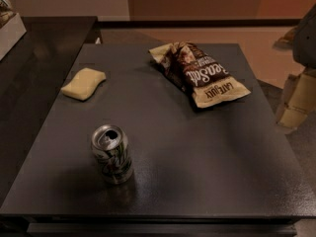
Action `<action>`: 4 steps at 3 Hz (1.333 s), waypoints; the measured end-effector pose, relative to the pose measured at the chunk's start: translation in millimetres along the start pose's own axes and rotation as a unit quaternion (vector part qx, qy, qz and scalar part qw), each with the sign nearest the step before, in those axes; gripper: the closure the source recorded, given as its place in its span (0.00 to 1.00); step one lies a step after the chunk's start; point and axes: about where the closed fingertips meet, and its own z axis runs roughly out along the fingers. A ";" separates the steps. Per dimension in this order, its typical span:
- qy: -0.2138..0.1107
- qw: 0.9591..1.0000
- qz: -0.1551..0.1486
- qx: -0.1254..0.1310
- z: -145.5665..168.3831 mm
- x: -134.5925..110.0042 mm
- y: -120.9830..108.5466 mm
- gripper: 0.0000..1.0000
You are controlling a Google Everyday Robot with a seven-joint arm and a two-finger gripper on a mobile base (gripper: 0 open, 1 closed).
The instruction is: Move 7up can near brown chip bag
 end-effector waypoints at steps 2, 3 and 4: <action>-0.023 0.999 -0.027 0.000 1.5 -17.5 11.7 0.00; -0.054 0.997 -0.060 -0.016 18.8 -42.9 27.0 0.00; -0.091 0.992 -0.079 -0.045 41.2 -71.3 43.4 0.00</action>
Offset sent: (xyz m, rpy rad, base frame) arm -0.0170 0.0480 -0.0066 0.0663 -0.0263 0.1535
